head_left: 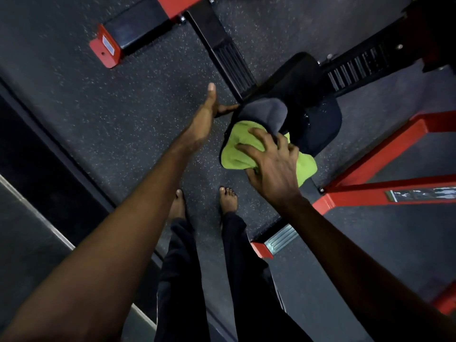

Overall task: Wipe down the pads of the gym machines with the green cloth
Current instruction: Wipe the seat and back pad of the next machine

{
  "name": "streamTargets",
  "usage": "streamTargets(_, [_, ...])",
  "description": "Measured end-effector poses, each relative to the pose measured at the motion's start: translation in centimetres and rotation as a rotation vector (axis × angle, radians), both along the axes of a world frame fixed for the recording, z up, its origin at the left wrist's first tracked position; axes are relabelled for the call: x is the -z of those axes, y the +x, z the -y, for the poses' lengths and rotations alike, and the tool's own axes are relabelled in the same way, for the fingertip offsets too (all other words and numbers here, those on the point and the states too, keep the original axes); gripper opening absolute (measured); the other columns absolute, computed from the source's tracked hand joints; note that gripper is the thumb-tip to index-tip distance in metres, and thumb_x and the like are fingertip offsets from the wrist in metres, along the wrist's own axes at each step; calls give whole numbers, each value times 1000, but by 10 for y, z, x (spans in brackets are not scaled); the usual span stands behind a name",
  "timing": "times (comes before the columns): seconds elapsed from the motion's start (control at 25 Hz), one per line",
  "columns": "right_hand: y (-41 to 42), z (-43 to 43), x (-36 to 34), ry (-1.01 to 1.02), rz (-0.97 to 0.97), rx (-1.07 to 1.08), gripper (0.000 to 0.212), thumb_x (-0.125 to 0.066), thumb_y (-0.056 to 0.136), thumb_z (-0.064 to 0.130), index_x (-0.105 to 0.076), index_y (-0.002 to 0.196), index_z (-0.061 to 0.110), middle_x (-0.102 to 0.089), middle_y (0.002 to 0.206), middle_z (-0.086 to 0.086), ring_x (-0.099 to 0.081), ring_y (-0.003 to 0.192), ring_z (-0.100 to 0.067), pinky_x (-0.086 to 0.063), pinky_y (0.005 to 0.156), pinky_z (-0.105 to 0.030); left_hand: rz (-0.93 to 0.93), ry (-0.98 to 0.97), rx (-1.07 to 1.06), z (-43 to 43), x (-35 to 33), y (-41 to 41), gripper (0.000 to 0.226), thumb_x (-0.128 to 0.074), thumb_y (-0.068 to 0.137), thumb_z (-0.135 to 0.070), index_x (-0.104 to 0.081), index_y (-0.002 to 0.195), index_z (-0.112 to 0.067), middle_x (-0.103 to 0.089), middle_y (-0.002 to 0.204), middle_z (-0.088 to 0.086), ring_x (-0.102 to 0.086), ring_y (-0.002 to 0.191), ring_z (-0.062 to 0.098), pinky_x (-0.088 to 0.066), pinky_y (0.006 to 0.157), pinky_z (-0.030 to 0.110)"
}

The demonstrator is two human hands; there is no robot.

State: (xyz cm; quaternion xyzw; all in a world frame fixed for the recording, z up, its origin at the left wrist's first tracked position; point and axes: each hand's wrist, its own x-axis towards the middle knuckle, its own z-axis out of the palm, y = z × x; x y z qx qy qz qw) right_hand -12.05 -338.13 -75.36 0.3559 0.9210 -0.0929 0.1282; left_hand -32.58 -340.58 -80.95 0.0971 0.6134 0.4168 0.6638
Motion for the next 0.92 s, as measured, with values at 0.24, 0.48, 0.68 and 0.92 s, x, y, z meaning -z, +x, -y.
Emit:
streamTargets(0.24, [70,-25,7,-192,-288,420,57,-63,83,47,-62,138,29,-52,143,-11,-50,124,-40,-40,104,-47,-462,44,295,-3,-20,19,47,-50,101,-50,-58,140,-25,-61,138,1,-53,129,18,-36,103,26])
streamTargets(0.48, [43,-77,25,-200,-270,830,74,-51,76,58,-60,139,20,-53,138,-15,-50,127,-41,-41,111,-50,-587,139,273,0,-21,39,53,-52,104,-29,-36,154,-20,-50,150,3,-45,138,19,-31,110,25])
streamTargets(0.68, [47,24,2,-220,-348,719,54,-65,88,34,-55,141,40,-44,145,-5,-39,131,-31,-34,105,-43,-784,133,285,-17,-21,62,63,-50,104,-28,-25,157,-6,-28,163,12,-26,150,24,-18,122,30])
streamTargets(0.92, [55,-11,28,-152,-562,1151,49,-65,94,35,-55,142,27,-45,143,-12,-42,130,-35,-34,108,-40,-929,129,375,-21,-16,75,77,-54,101,-36,-16,157,-1,-25,160,21,-28,147,34,-26,120,43])
